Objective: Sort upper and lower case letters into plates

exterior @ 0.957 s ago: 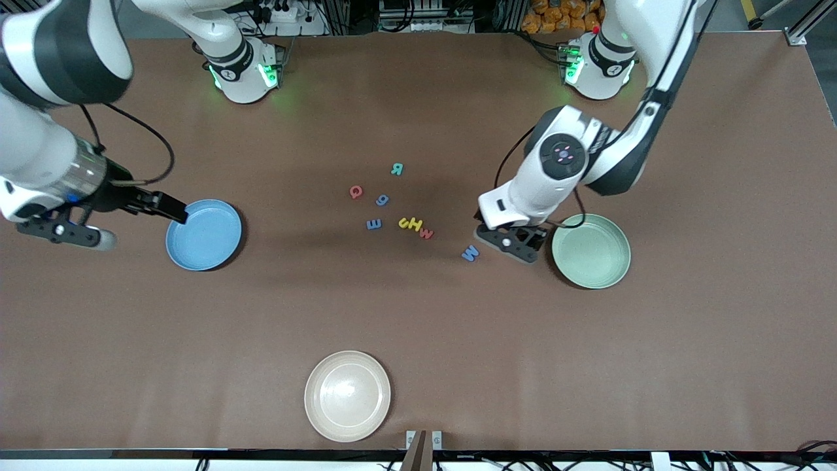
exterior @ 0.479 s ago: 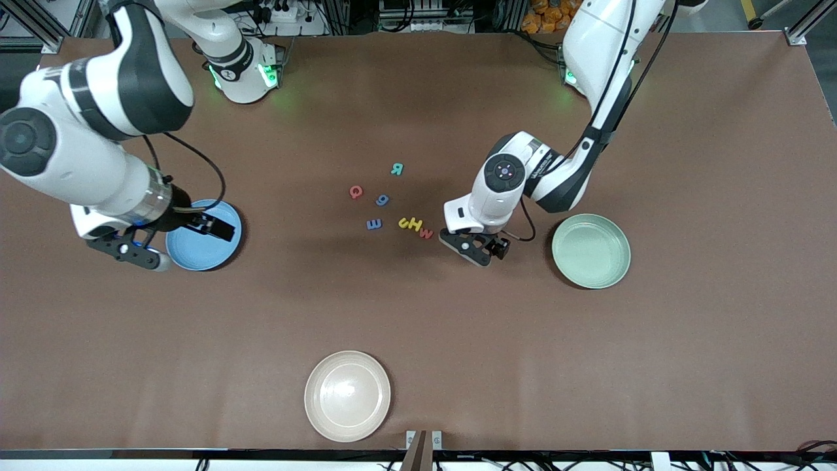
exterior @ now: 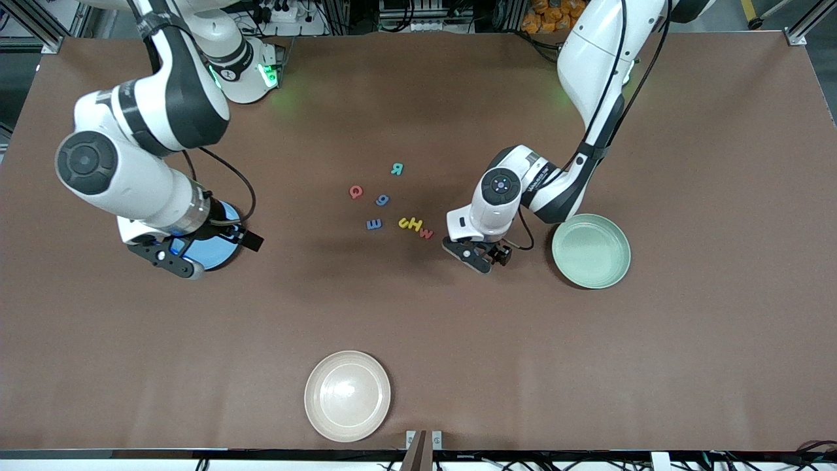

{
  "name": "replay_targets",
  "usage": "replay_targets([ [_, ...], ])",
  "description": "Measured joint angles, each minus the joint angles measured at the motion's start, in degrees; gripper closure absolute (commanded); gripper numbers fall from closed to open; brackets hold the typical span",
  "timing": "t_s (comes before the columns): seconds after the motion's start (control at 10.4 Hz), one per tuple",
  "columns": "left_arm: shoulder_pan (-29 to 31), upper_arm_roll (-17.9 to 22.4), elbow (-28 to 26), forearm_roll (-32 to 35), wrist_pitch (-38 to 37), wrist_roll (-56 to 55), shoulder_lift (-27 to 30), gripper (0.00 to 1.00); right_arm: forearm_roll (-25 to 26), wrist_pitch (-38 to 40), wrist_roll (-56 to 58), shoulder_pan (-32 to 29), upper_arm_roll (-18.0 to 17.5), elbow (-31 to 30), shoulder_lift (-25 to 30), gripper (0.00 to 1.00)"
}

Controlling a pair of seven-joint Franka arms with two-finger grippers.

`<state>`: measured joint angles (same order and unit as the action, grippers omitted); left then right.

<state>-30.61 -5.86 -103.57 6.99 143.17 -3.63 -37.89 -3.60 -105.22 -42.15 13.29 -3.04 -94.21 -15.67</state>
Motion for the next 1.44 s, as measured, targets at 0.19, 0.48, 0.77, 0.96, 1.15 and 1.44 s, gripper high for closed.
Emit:
replay_targets([
  [0.19,-0.04,-0.01,0.02,0.00,0.00,0.00,-0.46,0.03,-0.02,-0.80,-2.96,0.22,-1.56,-1.17,-0.47,0.00],
  [0.48,-0.09,-0.03,0.31,0.00,0.03,0.00,-0.83,0.11,-0.06,-4.35,-9.16,2.06,-2.91,-1.68,-2.39,0.00],
  [0.77,-0.15,-0.05,1.63,0.00,0.04,0.00,-1.76,0.17,-0.08,-8.02,-9.84,2.42,-3.95,-1.82,-4.68,0.00],
  [0.96,-0.23,-0.07,2.53,0.00,0.04,0.00,-2.43,0.38,-0.08,-11.69,-13.12,2.46,-5.10,-3.12,-5.52,0.00],
  [1.15,-0.55,-0.08,3.19,0.00,0.04,0.00,-2.87,0.83,-0.09,-13.16,-15.99,2.48,-6.15,-3.73,-5.71,0.00],
  [1.44,-0.70,-0.07,3.96,0.00,0.04,-0.12,-2.78,1.00,-0.06,-17.27,-17.84,3.34,-10.44,-8.69,-7.05,0.00],
])
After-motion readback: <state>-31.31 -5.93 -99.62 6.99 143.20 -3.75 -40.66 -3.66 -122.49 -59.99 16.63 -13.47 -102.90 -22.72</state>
